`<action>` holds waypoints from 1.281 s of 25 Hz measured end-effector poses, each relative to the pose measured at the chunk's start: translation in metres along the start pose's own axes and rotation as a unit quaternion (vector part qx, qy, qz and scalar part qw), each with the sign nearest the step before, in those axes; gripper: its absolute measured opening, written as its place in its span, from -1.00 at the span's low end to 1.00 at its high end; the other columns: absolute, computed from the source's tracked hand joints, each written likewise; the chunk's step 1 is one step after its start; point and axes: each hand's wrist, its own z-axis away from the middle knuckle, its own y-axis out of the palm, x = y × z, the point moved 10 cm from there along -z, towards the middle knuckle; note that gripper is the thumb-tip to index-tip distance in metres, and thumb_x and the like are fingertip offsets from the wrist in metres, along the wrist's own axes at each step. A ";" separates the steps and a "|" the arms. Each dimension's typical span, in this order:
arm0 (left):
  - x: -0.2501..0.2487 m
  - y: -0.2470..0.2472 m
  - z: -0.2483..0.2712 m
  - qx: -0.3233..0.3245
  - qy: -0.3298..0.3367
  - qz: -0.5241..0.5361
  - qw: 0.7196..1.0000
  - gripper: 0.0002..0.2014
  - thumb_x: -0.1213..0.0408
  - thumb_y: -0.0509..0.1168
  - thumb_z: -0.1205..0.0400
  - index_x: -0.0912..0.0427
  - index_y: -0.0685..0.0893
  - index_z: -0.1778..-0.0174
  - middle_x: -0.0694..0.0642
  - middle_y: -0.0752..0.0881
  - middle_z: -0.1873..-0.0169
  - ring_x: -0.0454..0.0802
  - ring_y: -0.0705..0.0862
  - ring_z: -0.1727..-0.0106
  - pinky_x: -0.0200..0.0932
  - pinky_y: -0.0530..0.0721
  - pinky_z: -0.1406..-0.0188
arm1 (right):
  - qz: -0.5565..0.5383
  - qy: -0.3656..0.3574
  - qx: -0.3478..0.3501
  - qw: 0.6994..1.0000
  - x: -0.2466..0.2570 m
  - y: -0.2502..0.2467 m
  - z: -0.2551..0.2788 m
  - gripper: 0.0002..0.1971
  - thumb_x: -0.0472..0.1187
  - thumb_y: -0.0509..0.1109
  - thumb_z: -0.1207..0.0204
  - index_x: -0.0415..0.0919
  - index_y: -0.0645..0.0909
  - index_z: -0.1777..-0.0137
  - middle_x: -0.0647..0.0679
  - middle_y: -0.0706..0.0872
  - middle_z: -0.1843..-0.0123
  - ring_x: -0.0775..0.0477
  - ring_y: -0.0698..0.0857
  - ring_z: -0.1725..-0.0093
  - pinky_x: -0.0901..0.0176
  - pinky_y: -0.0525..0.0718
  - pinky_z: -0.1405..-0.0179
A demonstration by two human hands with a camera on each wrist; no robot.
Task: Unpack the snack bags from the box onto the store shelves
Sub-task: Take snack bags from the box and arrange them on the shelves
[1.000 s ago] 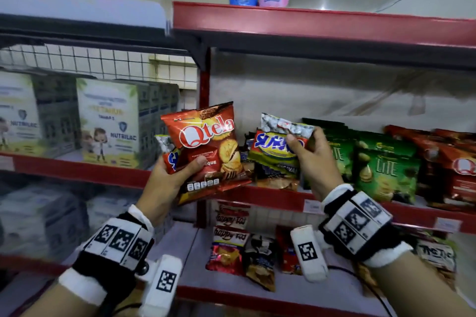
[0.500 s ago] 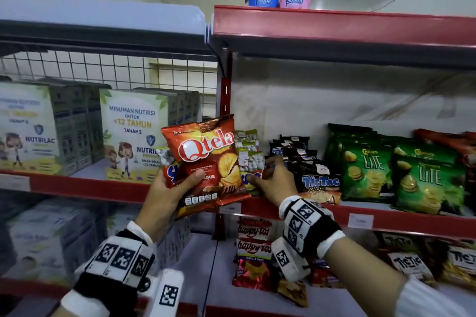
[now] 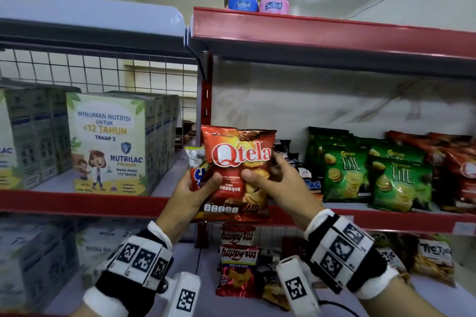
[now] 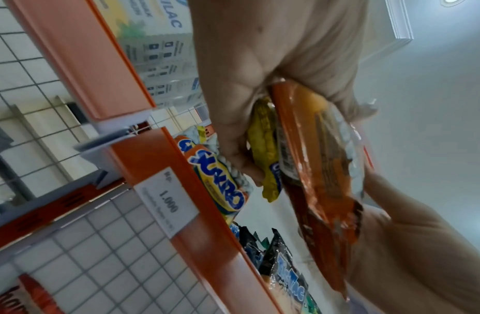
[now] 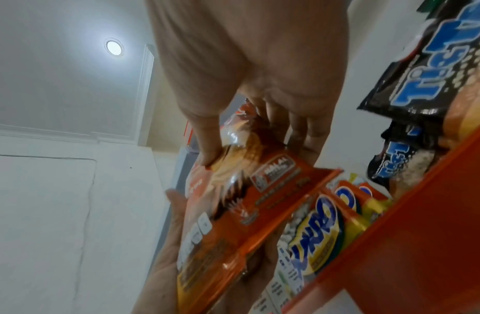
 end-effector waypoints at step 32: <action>0.025 -0.016 -0.004 -0.282 0.042 -0.474 0.833 -0.22 0.15 0.52 -0.44 0.27 0.27 -0.49 0.37 0.36 -0.44 0.33 0.25 -0.49 0.26 0.17 -0.42 | 0.093 -0.031 -0.349 0.932 0.006 -0.403 0.081 -0.10 0.23 0.62 -0.04 0.08 0.44 -0.43 -0.03 0.66 -0.34 -0.14 0.67 -0.23 -0.19 0.63 -0.17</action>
